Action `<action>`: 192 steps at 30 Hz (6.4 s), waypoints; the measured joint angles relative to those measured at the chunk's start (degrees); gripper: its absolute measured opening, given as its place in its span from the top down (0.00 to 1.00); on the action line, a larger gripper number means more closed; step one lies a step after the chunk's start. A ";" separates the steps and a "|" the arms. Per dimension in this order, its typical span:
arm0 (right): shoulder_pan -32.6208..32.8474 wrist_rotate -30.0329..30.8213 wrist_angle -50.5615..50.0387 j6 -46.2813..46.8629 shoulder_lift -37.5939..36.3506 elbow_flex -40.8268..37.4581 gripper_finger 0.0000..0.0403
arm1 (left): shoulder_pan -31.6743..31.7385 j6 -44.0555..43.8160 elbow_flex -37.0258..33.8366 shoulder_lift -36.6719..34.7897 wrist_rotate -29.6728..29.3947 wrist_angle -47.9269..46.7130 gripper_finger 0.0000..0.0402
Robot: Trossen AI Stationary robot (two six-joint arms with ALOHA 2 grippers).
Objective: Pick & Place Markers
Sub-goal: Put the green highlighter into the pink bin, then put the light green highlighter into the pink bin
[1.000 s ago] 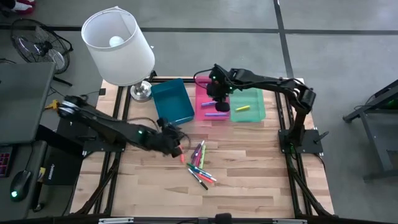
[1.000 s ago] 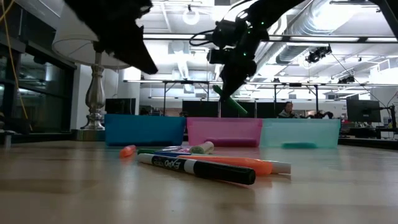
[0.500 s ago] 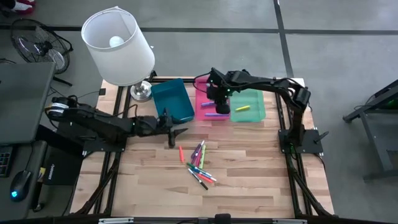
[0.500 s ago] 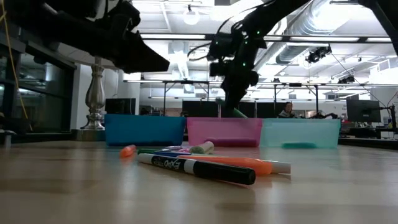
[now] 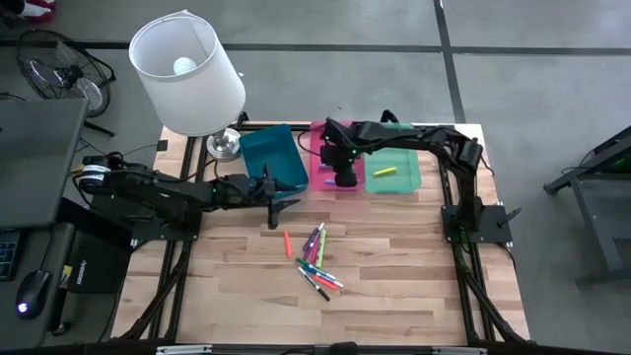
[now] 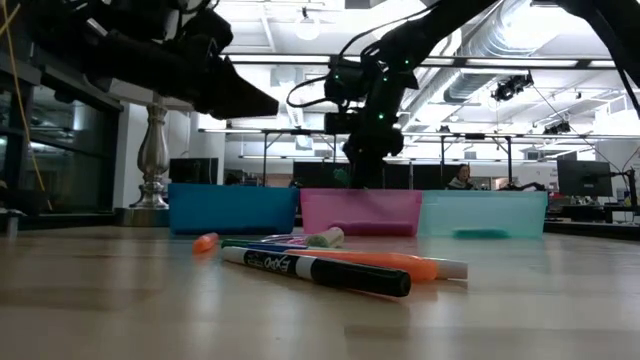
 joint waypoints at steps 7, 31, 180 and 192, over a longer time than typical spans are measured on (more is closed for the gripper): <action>0.20 0.72 0.02 2.32 0.00 0.00 0.60 | 0.00 0.51 0.00 0.02 0.59 0.10 0.61; 2.50 -12.20 -6.82 30.86 -9.56 0.07 0.56 | -0.12 -13.97 0.00 0.02 1.27 -2.12 0.61; 28.48 9.83 29.89 35.34 -56.78 -58.35 0.56 | -16.71 -51.57 97.86 58.51 -20.21 -110.31 0.86; 32.95 9.66 86.06 29.45 -56.76 -80.28 0.56 | -19.64 -39.87 98.69 54.64 -30.73 -99.39 0.86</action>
